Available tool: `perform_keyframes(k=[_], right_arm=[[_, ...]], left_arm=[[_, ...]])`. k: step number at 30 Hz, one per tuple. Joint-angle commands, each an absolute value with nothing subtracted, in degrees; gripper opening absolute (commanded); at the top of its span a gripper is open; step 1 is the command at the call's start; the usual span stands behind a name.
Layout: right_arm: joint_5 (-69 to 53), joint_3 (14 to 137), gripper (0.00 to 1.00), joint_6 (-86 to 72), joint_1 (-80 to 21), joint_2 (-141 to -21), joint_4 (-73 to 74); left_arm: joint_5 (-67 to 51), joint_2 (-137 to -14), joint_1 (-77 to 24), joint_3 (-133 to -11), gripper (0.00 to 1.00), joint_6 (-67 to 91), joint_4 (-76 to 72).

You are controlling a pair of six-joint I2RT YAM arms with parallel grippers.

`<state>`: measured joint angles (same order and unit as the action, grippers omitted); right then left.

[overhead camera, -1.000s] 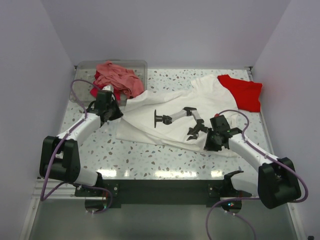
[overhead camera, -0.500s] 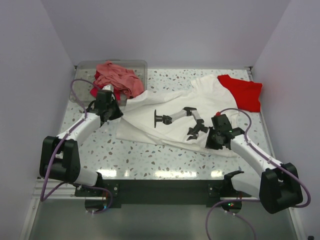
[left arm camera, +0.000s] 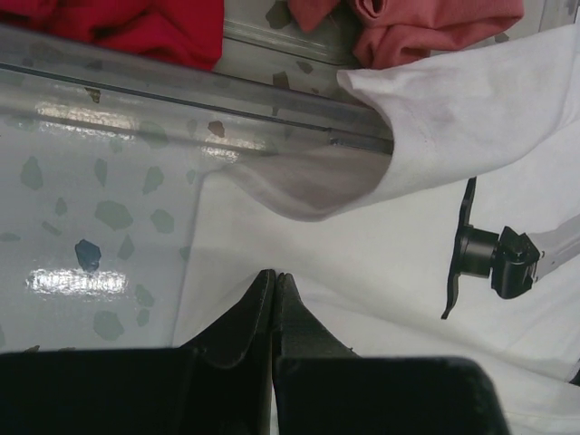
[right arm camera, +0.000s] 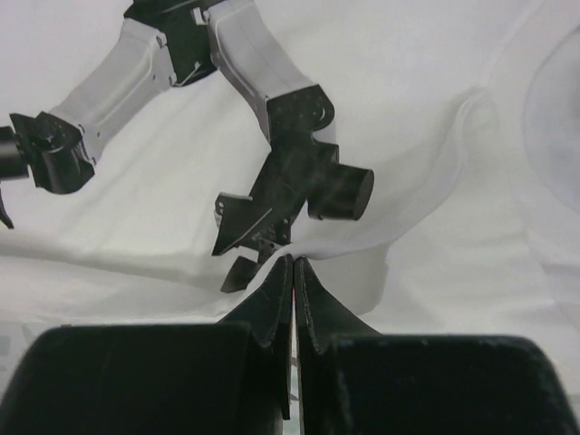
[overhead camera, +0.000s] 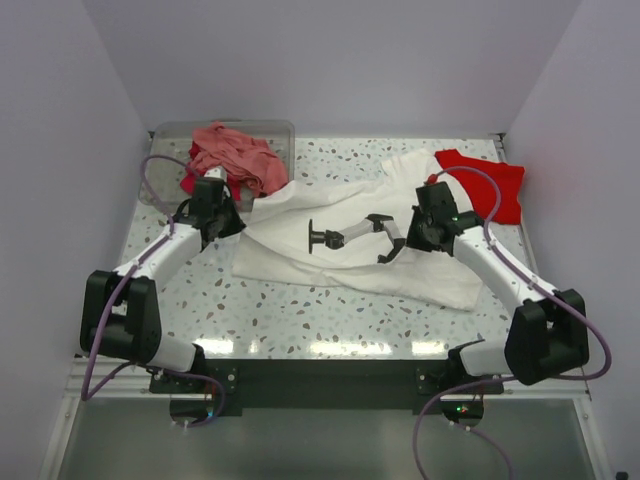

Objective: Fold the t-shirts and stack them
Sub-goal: Fold the tshirt

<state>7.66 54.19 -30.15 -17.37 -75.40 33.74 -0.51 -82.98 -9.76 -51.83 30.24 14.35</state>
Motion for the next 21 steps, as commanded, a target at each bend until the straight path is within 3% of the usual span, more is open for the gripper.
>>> perform_keyframes(k=[1,17,19,20,21], right_arm=[[11.7,59.6,0.0,-28.1,-17.5,-79.9,33.4],[14.9,69.3,0.0,-26.3,-17.2,-90.1,33.6],[11.5,68.9,0.34,-26.6,-15.9,-89.7,33.2],[9.3,67.9,0.48,-26.8,-13.2,-89.2,32.9],[7.4,67.0,0.69,-27.3,-11.3,-88.6,32.0]], left_arm=[[3.6,-83.8,-9.3,-54.4,0.0,28.2,13.4],[2.9,-88.5,-9.3,-56.5,0.0,27.0,10.3],[3.4,-88.4,-9.3,-57.1,0.18,27.2,10.4],[3.8,-88.2,-9.3,-57.0,0.43,27.2,10.5],[4.2,-87.9,-9.3,-56.5,0.55,27.4,10.6]])
